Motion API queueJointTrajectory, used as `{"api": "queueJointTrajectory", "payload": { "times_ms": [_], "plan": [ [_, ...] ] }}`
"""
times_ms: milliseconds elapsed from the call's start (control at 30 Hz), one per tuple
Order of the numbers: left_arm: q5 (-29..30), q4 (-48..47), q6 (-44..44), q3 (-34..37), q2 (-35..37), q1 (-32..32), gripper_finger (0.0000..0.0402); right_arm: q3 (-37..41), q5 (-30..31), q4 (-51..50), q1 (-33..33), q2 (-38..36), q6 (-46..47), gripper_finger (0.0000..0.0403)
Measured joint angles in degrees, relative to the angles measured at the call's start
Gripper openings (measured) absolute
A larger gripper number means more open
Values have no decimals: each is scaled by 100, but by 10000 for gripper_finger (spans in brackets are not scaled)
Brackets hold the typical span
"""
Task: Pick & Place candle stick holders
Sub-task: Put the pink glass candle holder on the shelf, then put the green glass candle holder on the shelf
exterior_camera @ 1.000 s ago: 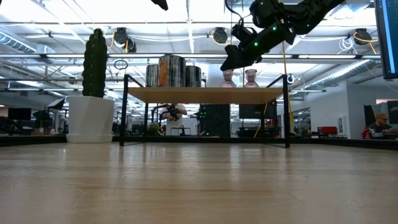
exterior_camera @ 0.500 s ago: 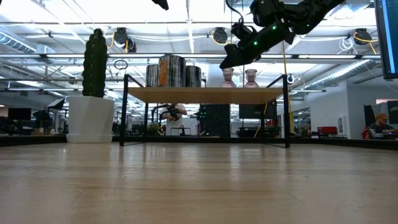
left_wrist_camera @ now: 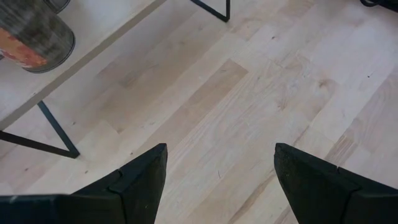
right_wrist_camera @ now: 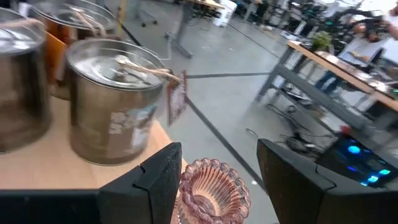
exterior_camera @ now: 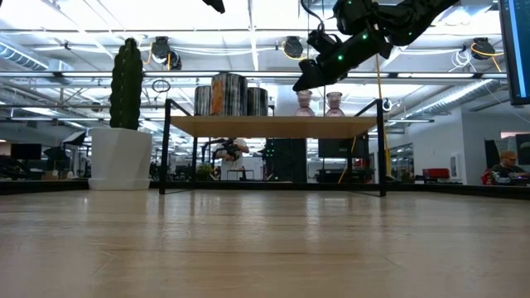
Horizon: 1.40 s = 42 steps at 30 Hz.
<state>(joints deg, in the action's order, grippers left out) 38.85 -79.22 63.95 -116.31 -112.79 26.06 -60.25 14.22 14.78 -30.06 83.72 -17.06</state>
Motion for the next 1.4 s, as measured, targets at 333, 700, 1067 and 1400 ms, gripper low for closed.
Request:
{"api": "queueJointTrajectory", "payload": {
  "times_ms": [333,700,1067,1400],
  "plan": [
    [2,-2,-67,0,0,0,292,0,103,27,-2,0,-81,206],
    [-22,-4,-99,0,0,0,292,0,65,67,18,0,-35,206],
    [-27,-4,14,0,0,67,292,4,78,455,388,-538,-507,206],
    [-307,-3,759,0,0,313,292,4,52,-871,1209,-2302,-89,193]
  ]
}}
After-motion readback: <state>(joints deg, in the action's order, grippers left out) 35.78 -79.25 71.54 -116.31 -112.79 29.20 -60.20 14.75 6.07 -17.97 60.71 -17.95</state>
